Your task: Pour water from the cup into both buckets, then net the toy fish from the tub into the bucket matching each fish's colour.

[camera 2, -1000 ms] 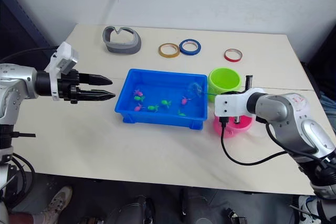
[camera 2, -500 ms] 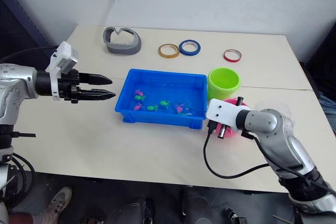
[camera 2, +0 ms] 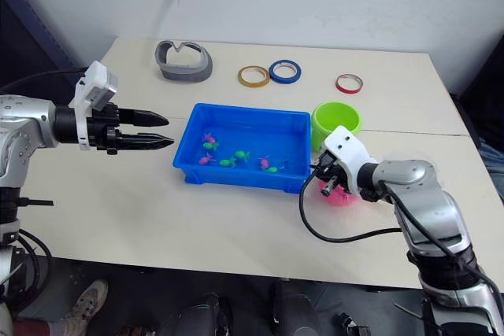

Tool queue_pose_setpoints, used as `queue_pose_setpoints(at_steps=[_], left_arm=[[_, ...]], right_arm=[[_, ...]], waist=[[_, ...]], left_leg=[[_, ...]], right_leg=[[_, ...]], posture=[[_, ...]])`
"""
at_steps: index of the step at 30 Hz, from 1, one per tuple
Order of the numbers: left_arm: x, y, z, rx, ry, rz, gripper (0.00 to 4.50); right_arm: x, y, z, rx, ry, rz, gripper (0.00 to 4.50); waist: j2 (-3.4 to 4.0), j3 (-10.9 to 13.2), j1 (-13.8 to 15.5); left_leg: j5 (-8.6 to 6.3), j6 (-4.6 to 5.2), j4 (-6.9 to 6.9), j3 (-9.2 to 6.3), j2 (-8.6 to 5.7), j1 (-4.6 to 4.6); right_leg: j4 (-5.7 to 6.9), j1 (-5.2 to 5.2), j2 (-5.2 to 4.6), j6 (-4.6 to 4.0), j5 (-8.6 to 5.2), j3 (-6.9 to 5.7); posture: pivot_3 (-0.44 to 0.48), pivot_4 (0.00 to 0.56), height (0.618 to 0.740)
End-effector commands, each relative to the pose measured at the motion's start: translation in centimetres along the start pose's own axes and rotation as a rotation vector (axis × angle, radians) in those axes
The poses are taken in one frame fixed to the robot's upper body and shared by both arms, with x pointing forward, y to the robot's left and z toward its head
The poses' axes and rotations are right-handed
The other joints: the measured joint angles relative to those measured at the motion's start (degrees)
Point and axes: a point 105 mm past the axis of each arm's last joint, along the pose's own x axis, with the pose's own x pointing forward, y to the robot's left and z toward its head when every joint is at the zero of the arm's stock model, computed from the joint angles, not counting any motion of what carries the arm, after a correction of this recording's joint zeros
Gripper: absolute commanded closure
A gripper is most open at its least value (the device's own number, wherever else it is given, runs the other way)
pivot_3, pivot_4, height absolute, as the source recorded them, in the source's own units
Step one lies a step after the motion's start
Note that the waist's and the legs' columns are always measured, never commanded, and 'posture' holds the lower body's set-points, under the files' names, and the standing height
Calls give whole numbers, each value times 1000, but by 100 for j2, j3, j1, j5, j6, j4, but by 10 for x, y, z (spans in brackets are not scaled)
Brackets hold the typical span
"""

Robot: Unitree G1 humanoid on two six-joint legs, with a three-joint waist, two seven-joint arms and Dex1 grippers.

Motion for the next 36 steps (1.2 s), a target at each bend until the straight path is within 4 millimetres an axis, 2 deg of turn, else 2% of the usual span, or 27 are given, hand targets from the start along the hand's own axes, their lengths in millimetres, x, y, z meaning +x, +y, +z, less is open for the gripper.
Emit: queue_pose_setpoints(at_steps=[1, 6, 10, 21, 24, 29, 34, 36], left_arm=[[-7, 0, 9, 33, -26, 21, 1477], [-9, -1, 9, 31, -30, 25, 1477], [-10, -1, 9, 30, -31, 32, 1477], [-13, -1, 10, 33, -27, 41, 1477], [-12, -1, 11, 37, -28, 42, 1477], [-11, 0, 12, 40, -30, 40, 1477], [-9, 0, 12, 43, -31, 37, 1477], [-8, -1, 13, 43, -32, 35, 1477]], right_arm=[[-10, 6, 12, -70, -18, 35, 4500], [-7, 14, 14, -69, -27, 77, 4500], [1, 17, 29, 0, -128, 86, 4500], [10, 8, 37, 55, -224, 6, 4500], [8, 4, 41, -20, -252, -32, 4500], [9, -1, 29, -456, -155, -121, 4500], [12, -10, 34, -524, -169, -172, 4500], [13, -9, 34, -605, -157, -172, 4500]], waist=[[0, 0, -2], [0, 0, -11], [0, 0, -26], [0, 0, -9], [0, 0, -6], [-1, 0, 5], [-1, 0, -33], [-1, 0, -19]], left_leg=[[0, 1, 0, 1, -1, -2], [-1, 1, 0, 0, 0, -1], [-1, 0, 0, 1, 1, -1], [-4, 5, 0, -1, 0, -8], [-4, 5, 0, 0, -1, -8], [-6, 7, -1, -2, -2, -15], [-6, 5, 0, 4, 0, -13], [-4, 2, 1, 4, 0, -14]], right_leg=[[0, -1, 0, 0, 0, 1], [-1, -1, 1, 0, 0, 1], [0, -1, 1, 0, 0, 2], [-7, -3, 0, 0, 0, 0], [-7, -3, 0, 0, 0, 1], [-16, -8, 0, 1, 0, 0], [-8, -12, 2, 1, 0, 5], [-3, -17, 2, 1, 0, 4]], posture=[[0, 150, 693], [0, 150, 693], [0, 150, 693], [0, 150, 693], [0, 150, 693], [0, 150, 693], [0, 150, 693], [0, 150, 693]])
